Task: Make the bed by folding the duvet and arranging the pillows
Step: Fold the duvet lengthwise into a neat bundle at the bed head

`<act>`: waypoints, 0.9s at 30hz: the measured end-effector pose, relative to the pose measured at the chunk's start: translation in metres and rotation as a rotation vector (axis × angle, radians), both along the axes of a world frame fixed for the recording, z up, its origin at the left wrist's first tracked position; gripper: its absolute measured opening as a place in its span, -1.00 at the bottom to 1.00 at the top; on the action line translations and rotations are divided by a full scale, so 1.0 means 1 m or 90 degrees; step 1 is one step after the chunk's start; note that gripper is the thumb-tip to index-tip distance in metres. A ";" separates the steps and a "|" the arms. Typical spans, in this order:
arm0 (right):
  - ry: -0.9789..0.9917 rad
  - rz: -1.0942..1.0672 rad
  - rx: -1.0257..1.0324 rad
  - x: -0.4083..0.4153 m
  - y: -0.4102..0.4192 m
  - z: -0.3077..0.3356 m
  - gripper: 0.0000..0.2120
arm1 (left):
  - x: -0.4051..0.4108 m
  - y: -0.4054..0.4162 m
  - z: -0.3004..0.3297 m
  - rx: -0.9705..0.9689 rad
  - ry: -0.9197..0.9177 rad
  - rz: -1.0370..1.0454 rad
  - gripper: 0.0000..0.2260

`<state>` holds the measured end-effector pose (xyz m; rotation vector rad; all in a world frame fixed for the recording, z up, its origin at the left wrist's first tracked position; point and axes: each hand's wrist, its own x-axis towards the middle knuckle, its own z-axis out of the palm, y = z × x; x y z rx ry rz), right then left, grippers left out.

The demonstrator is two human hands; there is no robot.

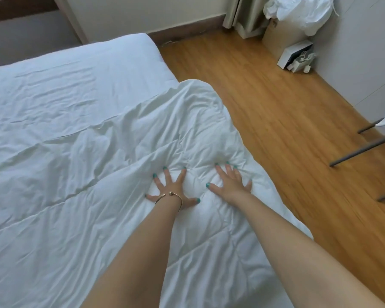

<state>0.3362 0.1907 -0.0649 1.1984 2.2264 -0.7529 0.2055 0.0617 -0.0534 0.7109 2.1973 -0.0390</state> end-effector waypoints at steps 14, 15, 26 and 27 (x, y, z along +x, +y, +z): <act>0.144 -0.145 0.001 -0.006 0.076 -0.042 0.04 | -0.004 0.012 -0.040 -0.034 0.067 -0.014 0.08; 0.152 -0.153 -0.019 -0.004 0.083 -0.044 0.02 | -0.003 0.012 -0.041 -0.035 0.072 -0.011 0.09; 0.246 -0.379 -0.332 0.000 0.124 -0.071 0.29 | 0.003 0.015 -0.054 -0.008 0.105 0.008 0.06; 0.252 -0.381 -0.336 0.001 0.125 -0.074 0.30 | 0.003 0.015 -0.055 -0.010 0.107 0.006 0.05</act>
